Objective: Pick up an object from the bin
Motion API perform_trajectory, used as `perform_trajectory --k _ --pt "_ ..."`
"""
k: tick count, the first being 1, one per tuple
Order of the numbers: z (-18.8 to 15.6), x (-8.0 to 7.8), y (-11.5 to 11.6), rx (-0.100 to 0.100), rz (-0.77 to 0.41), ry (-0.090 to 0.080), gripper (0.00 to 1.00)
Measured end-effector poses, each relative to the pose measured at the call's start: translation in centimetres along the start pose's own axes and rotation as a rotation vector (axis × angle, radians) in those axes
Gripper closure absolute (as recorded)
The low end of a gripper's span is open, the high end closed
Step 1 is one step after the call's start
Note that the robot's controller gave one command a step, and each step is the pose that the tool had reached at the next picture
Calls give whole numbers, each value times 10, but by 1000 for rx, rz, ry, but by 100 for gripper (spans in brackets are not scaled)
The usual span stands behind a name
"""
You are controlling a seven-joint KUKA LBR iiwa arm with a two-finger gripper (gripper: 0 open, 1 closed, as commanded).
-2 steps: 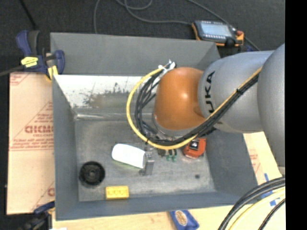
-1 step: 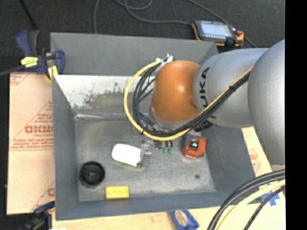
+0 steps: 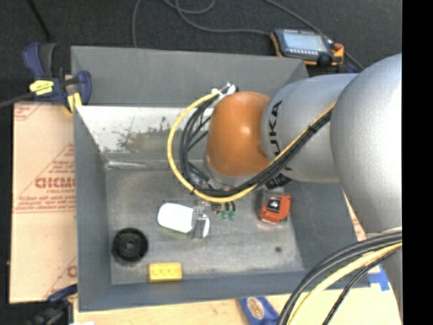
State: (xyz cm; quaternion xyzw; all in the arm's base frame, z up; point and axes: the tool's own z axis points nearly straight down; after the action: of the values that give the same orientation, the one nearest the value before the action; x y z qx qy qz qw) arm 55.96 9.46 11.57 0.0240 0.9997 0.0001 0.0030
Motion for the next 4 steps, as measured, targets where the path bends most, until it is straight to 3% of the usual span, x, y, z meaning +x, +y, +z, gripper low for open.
perform_trajectory --k 2,3,4 --pt "27 4 0 0 150 5 0" --pt "45 32 30 0 -32 5 100" --pt "45 32 30 -1 -31 5 100"
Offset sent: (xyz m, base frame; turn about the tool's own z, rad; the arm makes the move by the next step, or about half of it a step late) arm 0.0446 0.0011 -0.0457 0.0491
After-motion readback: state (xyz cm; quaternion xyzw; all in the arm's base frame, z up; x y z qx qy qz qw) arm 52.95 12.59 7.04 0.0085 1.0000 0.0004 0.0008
